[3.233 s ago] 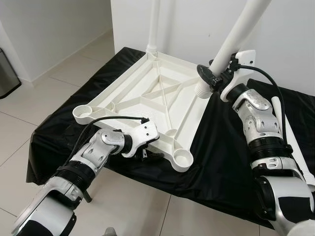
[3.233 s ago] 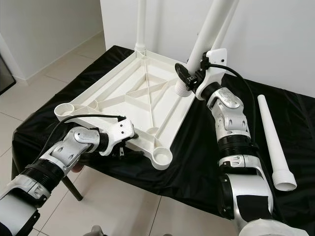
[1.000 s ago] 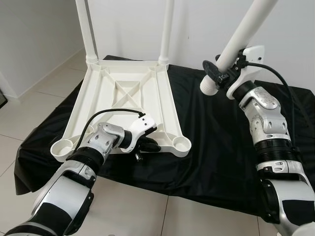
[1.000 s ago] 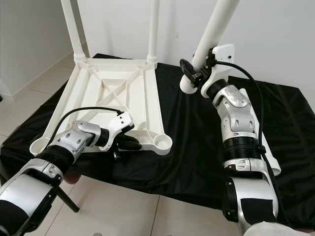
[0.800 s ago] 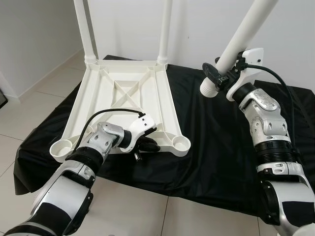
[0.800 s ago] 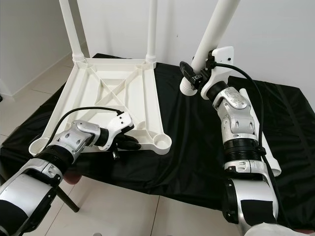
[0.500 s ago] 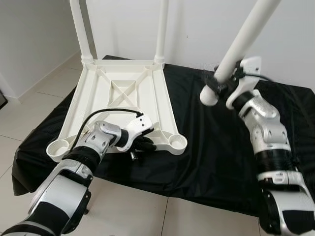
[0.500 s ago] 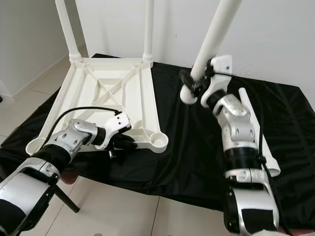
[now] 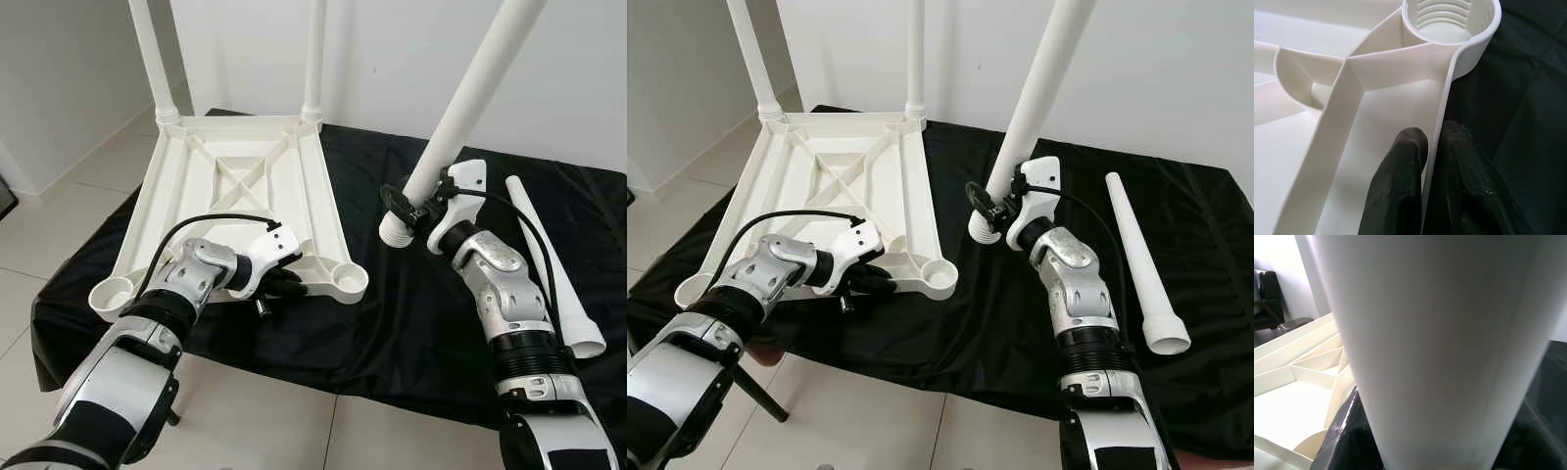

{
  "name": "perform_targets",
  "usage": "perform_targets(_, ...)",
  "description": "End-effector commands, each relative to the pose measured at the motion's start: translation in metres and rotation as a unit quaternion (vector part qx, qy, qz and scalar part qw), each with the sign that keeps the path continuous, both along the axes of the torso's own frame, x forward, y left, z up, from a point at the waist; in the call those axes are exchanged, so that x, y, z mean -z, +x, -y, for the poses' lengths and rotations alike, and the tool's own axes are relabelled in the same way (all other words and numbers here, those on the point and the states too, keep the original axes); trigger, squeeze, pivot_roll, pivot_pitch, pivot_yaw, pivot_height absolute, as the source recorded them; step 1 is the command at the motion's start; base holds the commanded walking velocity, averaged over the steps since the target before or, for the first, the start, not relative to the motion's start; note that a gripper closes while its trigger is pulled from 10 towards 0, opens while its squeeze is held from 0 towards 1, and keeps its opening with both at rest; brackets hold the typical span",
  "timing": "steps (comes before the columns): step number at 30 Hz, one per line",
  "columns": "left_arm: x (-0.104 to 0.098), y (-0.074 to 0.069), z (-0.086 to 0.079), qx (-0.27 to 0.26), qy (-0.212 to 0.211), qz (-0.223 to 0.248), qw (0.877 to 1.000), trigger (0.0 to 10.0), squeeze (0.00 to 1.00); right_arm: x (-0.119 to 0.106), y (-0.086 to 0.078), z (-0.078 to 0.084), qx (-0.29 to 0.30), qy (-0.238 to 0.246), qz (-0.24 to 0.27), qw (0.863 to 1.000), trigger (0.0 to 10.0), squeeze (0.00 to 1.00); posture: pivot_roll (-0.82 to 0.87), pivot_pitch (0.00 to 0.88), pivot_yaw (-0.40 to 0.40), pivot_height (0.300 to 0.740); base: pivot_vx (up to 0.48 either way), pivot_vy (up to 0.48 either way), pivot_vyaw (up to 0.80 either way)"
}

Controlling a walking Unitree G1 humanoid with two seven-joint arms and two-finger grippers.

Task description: Building children table

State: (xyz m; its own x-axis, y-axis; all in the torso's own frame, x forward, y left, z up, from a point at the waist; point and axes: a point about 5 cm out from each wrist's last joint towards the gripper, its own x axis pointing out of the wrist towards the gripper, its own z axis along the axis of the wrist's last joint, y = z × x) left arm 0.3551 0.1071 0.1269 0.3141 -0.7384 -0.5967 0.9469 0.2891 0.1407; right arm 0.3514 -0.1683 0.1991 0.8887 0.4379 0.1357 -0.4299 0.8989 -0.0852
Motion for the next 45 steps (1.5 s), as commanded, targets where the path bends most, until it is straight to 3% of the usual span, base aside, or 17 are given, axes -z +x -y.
perform_targets(1,0.026,-0.003,-0.025,-0.080,0.057,0.001,0.995,10.0,0.00,-0.003,-0.002,-0.004,-0.005,0.005,0.005,1.000,10.0,0.00,-0.02,0.000,0.000,0.740,0.000,0.000,0.00)
perform_targets(6,0.026,-0.004,-0.023,-0.078,0.052,-0.002,0.996,10.0,0.00,-0.003,-0.002,-0.006,-0.005,0.007,0.005,1.000,10.0,0.00,-0.02,0.000,-0.003,0.740,0.000,0.000,0.00)
perform_targets(7,0.026,-0.004,-0.022,-0.078,0.050,-0.003,0.996,10.0,0.83,-0.003,-0.003,-0.006,-0.005,0.007,0.004,1.000,10.0,0.00,-0.02,0.000,-0.003,0.740,0.000,0.000,0.00)
perform_targets(8,0.025,-0.004,-0.022,-0.078,0.042,-0.006,0.996,10.0,1.00,0.000,-0.005,-0.008,-0.009,0.005,0.001,1.000,10.0,0.00,-0.02,0.000,-0.005,0.740,0.000,0.000,0.00)
perform_targets(12,0.024,-0.004,-0.022,-0.078,0.040,-0.007,0.996,10.0,1.00,0.002,-0.006,-0.009,-0.012,0.003,-0.002,1.000,10.0,0.00,-0.02,0.000,-0.005,0.740,0.000,0.000,0.00)
perform_targets(13,0.024,-0.005,-0.022,-0.070,0.043,-0.007,0.997,10.0,0.72,0.003,-0.006,-0.009,-0.011,0.002,-0.003,1.000,10.0,0.00,-0.02,0.000,-0.005,0.740,0.000,0.000,0.00)
perform_targets(16,0.023,-0.006,-0.021,-0.057,0.042,-0.007,0.997,10.0,0.72,0.004,-0.007,-0.009,-0.010,0.001,-0.004,1.000,10.0,0.00,-0.03,0.000,-0.004,0.740,0.000,0.000,0.00)
perform_targets(17,0.021,-0.008,-0.019,-0.044,0.041,-0.006,0.998,10.0,0.00,0.006,-0.008,-0.010,-0.010,-0.002,-0.005,1.000,10.0,0.00,-0.03,0.000,-0.001,0.740,0.000,0.000,0.00)
perform_targets(23,0.009,-0.009,-0.017,-0.008,0.026,0.007,1.000,10.0,0.00,0.015,-0.015,-0.010,0.002,0.002,0.003,1.000,10.0,0.00,-0.03,0.000,0.002,0.740,0.000,0.000,0.00)
perform_targets(29,-0.013,-0.009,-0.015,0.023,-0.018,0.031,0.999,10.0,0.00,0.022,-0.029,-0.008,0.005,0.014,0.024,1.000,10.0,0.00,-0.04,0.000,0.004,0.740,0.000,0.000,0.00)
perform_targets(38,-0.029,-0.001,-0.018,-0.002,-0.050,0.062,0.997,10.0,0.00,0.018,-0.042,-0.004,0.011,0.039,0.060,0.997,10.0,0.00,-0.04,0.000,0.000,0.740,0.000,0.000,0.00)
perform_targets(45,-0.027,-0.008,0.000,0.007,-0.075,0.062,0.995,10.0,0.00,0.024,-0.047,-0.002,0.026,0.039,0.054,0.997,10.0,0.00,-0.05,0.005,0.001,0.740,0.000,0.000,0.00)
